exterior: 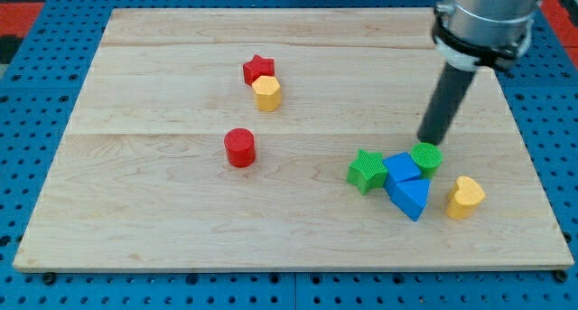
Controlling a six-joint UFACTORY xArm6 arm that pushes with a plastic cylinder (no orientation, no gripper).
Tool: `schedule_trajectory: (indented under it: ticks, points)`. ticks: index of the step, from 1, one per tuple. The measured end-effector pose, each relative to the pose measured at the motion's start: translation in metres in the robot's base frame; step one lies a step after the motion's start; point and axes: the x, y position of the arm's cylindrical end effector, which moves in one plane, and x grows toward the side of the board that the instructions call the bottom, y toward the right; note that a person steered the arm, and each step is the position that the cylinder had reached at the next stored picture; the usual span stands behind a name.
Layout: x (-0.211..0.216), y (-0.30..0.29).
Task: Move the red star and the yellow hexagon closer to the red circle
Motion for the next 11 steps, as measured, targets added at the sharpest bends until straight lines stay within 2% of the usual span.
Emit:
schedule_trajectory:
  ticks: [1,2,3,4,7,8,10,11]
  points:
    - [-0.021,-0.064]
    - [-0.082,-0.070]
    - [-0.099,-0.101]
    - [-0.109,-0.162]
    - [-0.157,-0.178]
    - [-0.156,-0.221]
    - [-0.094,-0.186]
    - [-0.086,-0.186]
